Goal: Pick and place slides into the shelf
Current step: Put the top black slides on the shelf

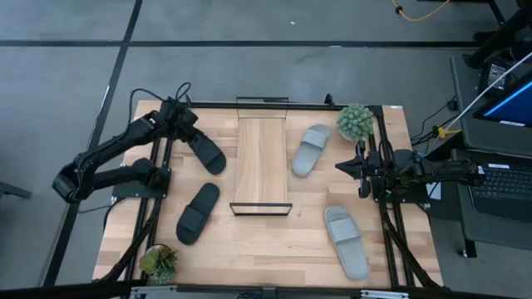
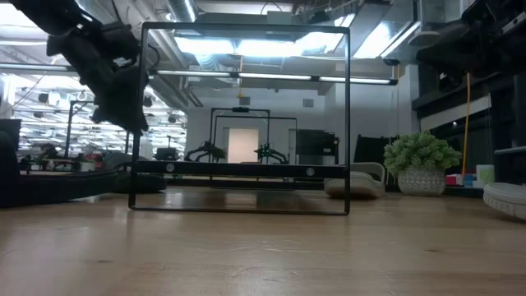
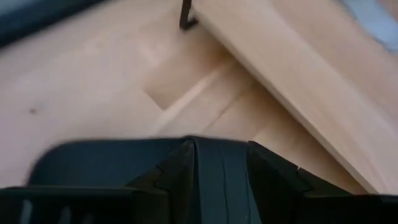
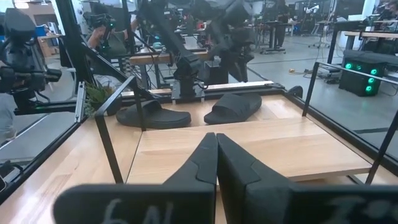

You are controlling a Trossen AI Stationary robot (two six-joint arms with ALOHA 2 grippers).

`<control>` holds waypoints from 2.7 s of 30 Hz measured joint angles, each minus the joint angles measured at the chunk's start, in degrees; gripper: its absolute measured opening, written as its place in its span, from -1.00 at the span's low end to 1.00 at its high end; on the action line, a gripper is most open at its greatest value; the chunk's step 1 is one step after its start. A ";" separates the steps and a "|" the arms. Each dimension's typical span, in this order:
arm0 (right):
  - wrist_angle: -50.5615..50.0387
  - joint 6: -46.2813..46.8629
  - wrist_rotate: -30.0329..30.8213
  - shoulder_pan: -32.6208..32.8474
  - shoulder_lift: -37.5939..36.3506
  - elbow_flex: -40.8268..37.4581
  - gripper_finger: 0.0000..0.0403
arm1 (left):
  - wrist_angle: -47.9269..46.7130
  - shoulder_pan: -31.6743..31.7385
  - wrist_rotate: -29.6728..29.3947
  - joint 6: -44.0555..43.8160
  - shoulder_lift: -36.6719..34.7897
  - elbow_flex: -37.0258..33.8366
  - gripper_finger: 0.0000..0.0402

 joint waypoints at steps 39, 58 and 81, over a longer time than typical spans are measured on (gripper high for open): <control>-2.71 0.00 0.03 -0.02 -0.01 -0.02 -0.97 | -3.63 -1.77 4.66 -8.42 13.68 -0.04 -0.33; -5.11 0.12 0.03 -0.01 0.00 -0.02 -0.97 | -3.11 -1.75 6.04 -9.56 13.66 -0.04 -0.98; -6.01 0.00 0.02 -0.02 -0.01 -0.04 -0.97 | -1.49 -1.70 2.62 -11.42 1.84 9.13 -1.00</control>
